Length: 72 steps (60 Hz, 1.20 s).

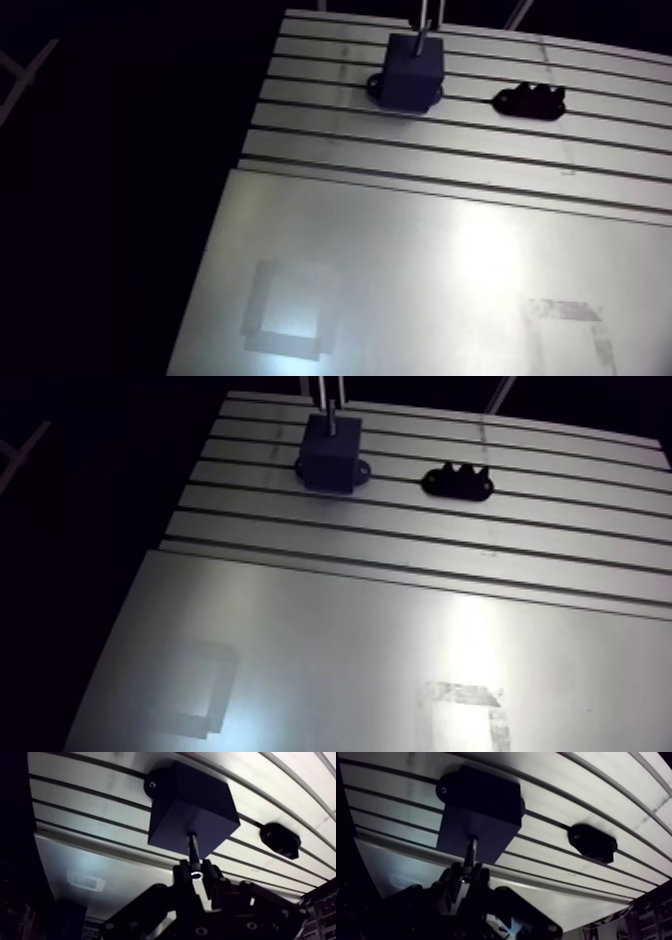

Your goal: Pick up the M10 bolt and insert it into the hole until fully seated.

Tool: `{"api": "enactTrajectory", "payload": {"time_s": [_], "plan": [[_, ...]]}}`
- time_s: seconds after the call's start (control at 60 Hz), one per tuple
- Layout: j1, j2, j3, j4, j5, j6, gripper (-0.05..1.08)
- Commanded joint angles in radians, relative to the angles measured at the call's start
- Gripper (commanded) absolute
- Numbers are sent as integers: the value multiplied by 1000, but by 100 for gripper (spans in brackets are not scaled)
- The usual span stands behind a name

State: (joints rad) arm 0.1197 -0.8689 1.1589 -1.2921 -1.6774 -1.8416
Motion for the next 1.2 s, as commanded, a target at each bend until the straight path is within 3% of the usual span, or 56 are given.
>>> {"api": "enactTrajectory", "payload": {"time_s": [0.017, 1.2], "plan": [[0, 0, -2, 0, 0, 0, 108], [0, 3, 4, 0, -3, -2, 108]]}}
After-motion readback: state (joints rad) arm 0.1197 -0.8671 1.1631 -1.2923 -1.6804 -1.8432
